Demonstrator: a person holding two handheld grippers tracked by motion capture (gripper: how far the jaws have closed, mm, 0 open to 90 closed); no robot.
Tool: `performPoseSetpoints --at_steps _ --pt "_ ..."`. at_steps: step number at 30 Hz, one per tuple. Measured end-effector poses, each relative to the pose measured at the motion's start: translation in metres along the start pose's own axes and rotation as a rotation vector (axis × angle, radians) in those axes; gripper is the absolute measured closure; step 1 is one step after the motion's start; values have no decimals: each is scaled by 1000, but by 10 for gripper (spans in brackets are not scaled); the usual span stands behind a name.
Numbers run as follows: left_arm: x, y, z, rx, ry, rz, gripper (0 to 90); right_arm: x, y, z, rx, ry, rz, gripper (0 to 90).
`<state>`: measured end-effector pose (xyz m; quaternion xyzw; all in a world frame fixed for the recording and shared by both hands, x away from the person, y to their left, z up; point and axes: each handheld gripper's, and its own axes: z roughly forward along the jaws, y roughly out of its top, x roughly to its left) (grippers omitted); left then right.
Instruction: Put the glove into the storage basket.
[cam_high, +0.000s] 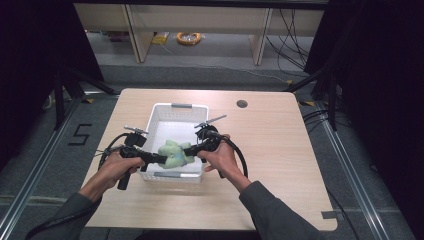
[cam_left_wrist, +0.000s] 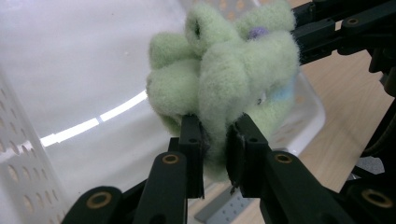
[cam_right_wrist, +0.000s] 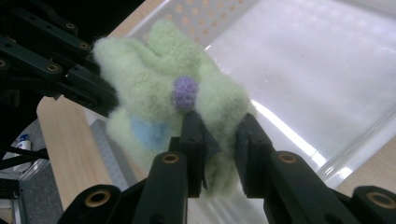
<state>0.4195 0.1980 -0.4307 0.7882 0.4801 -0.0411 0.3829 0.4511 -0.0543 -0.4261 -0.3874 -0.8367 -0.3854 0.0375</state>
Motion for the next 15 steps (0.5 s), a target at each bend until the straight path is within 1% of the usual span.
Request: performPoseSetpoints --at_steps 1,2,3,4,5,6,8,9,10,11,12,13,14,15 --pt "2 0 2 5 -19 -1 760 -1 -1 2 3 0 5 755" --pt "2 -1 4 7 -8 -5 760 -2 -1 4 11 1 8 755" --pt "4 -1 5 20 -7 0 760 -3 -2 6 17 -2 10 754" --pt "7 -1 7 28 -14 -8 760 -3 -2 7 27 0 17 754" --pt "9 -1 8 35 -8 -15 759 -4 -3 9 25 3 16 754" --pt "11 -1 10 42 -8 -13 759 -3 -4 9 42 -4 29 754" --pt "13 0 12 46 -5 -25 758 -3 -5 13 57 -19 44 753" --pt "14 -1 14 46 -9 -23 758 -5 -5 15 57 -14 23 753" --pt "15 -1 14 57 -5 -22 758 -4 -6 16 64 -15 41 753" --pt "16 0 15 64 -7 -20 757 -5 -6 17 61 -22 30 752" --pt "16 -1 16 62 -3 -21 757 -4 -6 18 75 -31 38 751" --pt "18 0 15 82 9 -3 756 -5 -6 20 73 -21 28 751" --pt "17 -1 17 69 -1 -24 755 -4 -6 21 76 -25 25 750" --pt "18 -1 17 78 4 -26 754 -4 -6 22 86 -25 32 750"
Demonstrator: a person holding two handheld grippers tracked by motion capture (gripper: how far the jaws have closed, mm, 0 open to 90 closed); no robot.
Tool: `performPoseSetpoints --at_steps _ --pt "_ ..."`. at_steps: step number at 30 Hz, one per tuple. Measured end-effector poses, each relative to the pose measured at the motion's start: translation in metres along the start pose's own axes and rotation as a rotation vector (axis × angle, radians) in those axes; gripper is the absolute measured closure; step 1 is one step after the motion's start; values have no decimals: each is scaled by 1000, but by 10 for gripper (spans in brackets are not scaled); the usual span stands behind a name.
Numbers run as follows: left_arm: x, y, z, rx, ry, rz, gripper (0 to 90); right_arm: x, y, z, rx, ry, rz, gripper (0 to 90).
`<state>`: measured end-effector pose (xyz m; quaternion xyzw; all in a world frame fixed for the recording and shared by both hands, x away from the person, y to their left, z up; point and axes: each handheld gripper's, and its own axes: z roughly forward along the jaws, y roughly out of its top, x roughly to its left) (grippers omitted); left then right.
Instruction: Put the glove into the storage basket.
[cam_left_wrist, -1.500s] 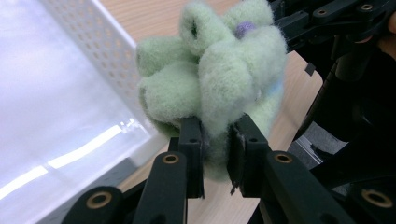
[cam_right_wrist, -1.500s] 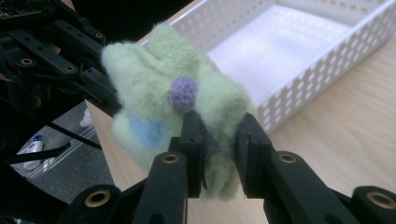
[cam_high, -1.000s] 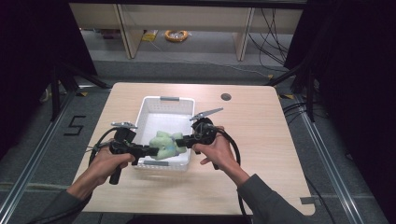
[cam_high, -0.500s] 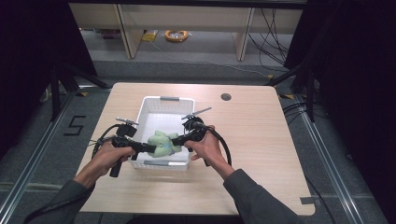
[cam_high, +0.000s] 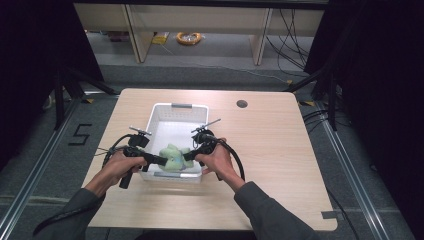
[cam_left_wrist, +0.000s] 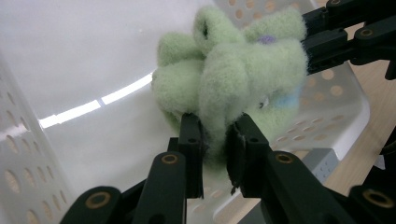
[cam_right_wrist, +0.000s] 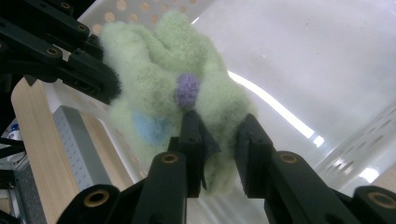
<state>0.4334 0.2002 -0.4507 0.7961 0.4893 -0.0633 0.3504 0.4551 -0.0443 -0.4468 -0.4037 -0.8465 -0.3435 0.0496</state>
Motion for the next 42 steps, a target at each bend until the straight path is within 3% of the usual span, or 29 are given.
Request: performPoseSetpoints --at_steps 7,9,20,23,30,32,34,37,42 --pt "0 -1 3 29 21 17 749 0 1 7 25 -15 0 740" --pt "-1 -1 3 41 47 45 745 0 1 9 30 -30 -13 735" --pt "-2 2 6 80 88 66 707 5 3 14 78 -75 -54 690" --pt "-3 3 4 66 114 79 671 7 5 14 90 -81 -70 614" --pt "-4 6 -4 25 136 86 621 11 12 6 79 -97 -88 573" --pt "-7 6 -5 1 149 69 601 11 13 3 78 -102 -97 557" --pt "-9 6 -6 -6 166 83 590 12 13 1 76 -96 -88 545" --pt "-14 7 -9 -35 161 82 559 12 13 -3 66 -92 -104 538" --pt "-26 4 -15 -73 154 113 536 13 10 -14 39 -79 -121 518"
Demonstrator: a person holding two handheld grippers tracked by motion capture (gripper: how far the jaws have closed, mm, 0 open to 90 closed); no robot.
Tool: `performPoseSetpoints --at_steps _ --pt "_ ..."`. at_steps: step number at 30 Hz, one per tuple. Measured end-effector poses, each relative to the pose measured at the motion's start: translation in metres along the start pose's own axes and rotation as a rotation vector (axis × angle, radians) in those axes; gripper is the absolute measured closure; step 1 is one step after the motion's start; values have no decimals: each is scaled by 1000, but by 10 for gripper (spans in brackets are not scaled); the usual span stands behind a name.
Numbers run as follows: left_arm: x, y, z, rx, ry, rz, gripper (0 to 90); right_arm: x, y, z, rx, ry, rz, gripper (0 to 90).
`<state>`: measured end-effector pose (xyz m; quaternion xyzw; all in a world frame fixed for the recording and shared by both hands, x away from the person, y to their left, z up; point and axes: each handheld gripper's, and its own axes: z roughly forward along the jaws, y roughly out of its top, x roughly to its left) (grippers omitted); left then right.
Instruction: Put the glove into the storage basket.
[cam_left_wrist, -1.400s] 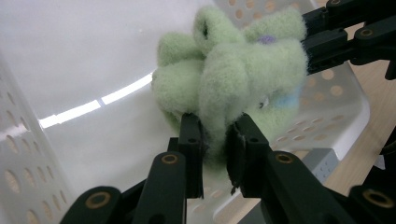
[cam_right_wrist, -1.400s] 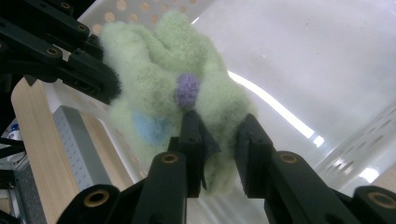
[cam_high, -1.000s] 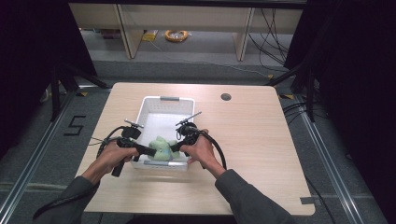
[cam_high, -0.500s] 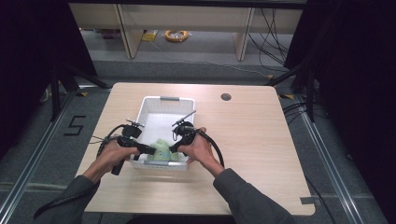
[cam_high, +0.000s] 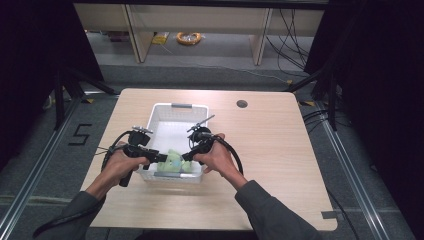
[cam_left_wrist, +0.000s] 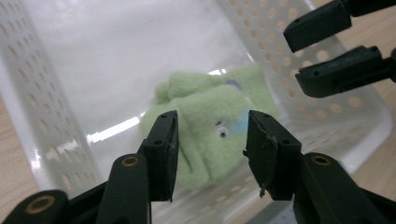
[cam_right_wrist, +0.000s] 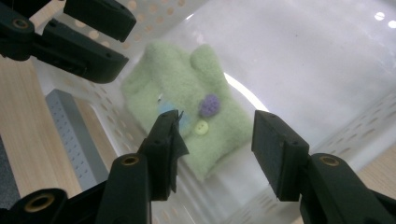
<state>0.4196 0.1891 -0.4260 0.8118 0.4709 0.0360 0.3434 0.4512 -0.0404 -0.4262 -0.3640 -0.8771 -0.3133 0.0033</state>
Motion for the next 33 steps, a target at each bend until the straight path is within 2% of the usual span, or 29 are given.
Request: performPoseSetpoints --at_steps 2,7,9,15,16,17,19,20,23,24,28,29,31,33 --pt "-6 -1 -2 -16 -12 1 525 -2 -2 -5 -16 3 -17 515" --pt "-16 -2 -6 -37 -23 18 467 -6 -8 -17 -41 15 -22 490" --pt "-20 -3 -6 -33 -33 17 447 -7 -11 -22 -51 24 -27 473" --pt "-31 -6 -7 -87 -42 2 384 -9 -20 -35 -98 34 -36 434" --pt "-32 -6 -8 -76 -47 -1 373 -9 -22 -35 -119 39 -29 427" --pt "-33 -7 -7 -82 -52 -8 358 -9 -23 -39 -113 43 -35 421" --pt "-37 -8 -8 -95 -53 -4 341 -10 -26 -44 -121 42 -41 406" --pt "-39 -9 -8 -98 -52 1 332 -11 -28 -45 -142 32 -34 401" --pt "-46 -11 -8 -107 -72 8 319 -14 -33 -54 -146 30 -35 394" --pt "-48 -12 -8 -114 -73 9 314 -14 -36 -55 -163 31 -27 391" --pt "-58 -16 -8 -129 -86 11 306 -17 -43 -67 -170 49 -31 383" --pt "-61 -17 -7 -141 -95 -2 305 -18 -46 -69 -174 47 -34 381" --pt "-65 -19 -8 -130 -101 17 303 -18 -50 -73 -171 40 -29 380" --pt "-70 -20 -6 -137 -106 13 301 -20 -55 -76 -179 30 -42 379"
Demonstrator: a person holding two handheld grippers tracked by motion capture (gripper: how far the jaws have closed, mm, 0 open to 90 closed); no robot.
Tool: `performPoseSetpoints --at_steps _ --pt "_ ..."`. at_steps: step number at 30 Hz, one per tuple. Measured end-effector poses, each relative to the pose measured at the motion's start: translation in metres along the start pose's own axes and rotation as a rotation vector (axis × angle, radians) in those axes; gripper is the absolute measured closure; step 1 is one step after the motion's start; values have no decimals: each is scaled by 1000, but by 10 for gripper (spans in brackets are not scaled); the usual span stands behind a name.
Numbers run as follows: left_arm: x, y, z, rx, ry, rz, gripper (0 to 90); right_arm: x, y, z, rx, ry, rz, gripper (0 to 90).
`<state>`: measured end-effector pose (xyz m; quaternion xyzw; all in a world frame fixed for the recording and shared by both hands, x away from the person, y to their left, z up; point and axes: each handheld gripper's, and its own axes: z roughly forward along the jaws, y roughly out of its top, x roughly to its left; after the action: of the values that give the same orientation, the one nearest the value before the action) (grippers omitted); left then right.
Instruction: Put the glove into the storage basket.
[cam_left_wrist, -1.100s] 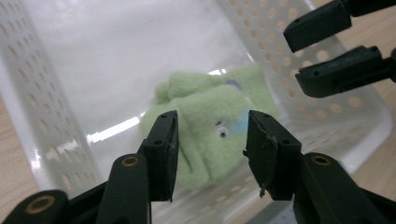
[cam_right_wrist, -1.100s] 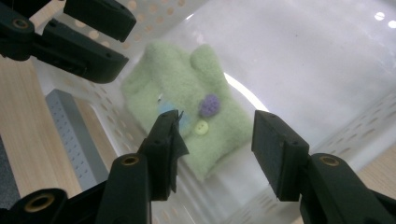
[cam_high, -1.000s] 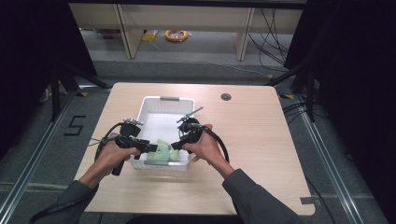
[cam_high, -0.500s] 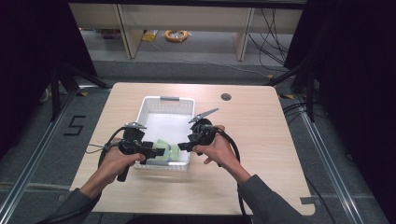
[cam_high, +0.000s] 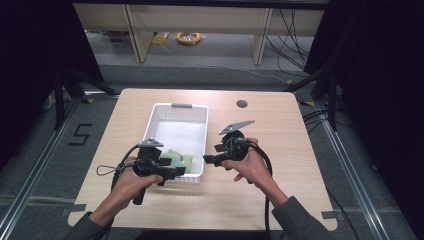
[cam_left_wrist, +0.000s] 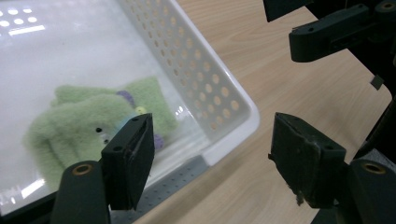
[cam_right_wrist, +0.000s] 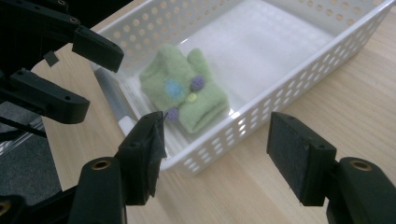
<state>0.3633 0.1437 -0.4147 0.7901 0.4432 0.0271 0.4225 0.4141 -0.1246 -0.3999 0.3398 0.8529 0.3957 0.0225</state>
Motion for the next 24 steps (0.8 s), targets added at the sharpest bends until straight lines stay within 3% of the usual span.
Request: performPoseSetpoints --at_steps 6,8,12,15,18,21,22,24 --pt "-12 -7 3 -16 -19 25 295 -3 -12 -10 -13 13 35 367" --pt "-16 -9 4 -27 -21 23 289 -5 -15 -13 -21 -6 24 359" --pt "-21 -15 5 -14 -25 51 282 -7 -22 -19 -41 5 34 344" --pt "-25 -19 8 -21 -44 38 276 -6 -28 -25 -48 16 67 330" --pt "-29 -23 8 -24 -49 45 266 -9 -33 -29 -70 7 38 319" --pt "-32 -25 9 -25 -54 56 257 -8 -38 -33 -71 13 61 316" --pt "-33 -25 9 -25 -61 58 255 -10 -39 -34 -80 -6 26 315" --pt "-36 -26 9 -31 -61 57 250 -9 -44 -35 -79 -2 57 313"
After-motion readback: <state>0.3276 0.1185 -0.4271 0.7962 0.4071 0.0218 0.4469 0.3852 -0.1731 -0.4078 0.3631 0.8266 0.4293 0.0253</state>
